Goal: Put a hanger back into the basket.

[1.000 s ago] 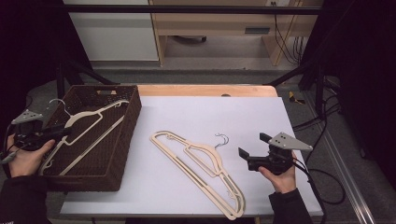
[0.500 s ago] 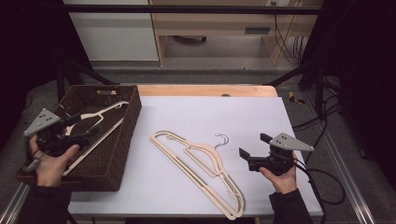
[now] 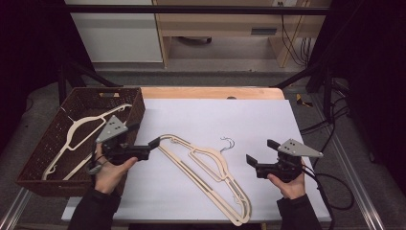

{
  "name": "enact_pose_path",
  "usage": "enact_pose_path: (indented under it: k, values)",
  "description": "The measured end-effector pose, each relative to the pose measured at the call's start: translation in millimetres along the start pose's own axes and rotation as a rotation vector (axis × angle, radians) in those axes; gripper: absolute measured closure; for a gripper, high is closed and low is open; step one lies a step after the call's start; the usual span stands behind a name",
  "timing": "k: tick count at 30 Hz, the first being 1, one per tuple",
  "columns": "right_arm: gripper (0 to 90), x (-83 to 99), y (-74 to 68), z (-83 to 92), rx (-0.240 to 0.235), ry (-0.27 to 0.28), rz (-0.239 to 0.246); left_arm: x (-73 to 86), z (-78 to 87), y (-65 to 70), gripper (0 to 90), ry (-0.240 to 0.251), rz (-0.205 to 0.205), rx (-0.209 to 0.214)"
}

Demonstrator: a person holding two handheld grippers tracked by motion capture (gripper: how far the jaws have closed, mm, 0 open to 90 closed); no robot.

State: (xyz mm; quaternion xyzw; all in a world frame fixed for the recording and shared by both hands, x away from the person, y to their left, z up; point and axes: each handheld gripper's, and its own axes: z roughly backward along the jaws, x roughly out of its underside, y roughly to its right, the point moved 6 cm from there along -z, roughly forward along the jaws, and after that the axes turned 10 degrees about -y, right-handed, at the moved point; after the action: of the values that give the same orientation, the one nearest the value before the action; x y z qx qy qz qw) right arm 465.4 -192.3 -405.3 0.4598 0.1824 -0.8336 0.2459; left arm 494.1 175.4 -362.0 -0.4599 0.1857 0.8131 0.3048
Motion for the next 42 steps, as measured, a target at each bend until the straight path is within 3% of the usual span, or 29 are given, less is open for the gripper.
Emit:
enact_pose_path:
  k: [9,19,30,42]
  values:
    - [6.2,3.9,-3.1,-2.4,-0.009,-0.019,0.017,-2.7,-55.1,37.0,9.3,-0.067,-0.046,0.053]
    - [6.2,7.5,-0.3,-2.3,-0.016,-0.020,0.002,-3.4,-91.9,58.1,9.7,-0.117,-0.064,0.099]
    - [6.2,6.5,0.2,-0.9,-0.015,-0.012,-0.006,-4.2,-126.6,63.2,13.2,-0.165,-0.052,0.119]
    - [6.5,5.0,0.0,0.1,-0.025,0.001,-0.017,-0.5,-165.5,68.4,23.7,-0.266,-0.089,0.123]
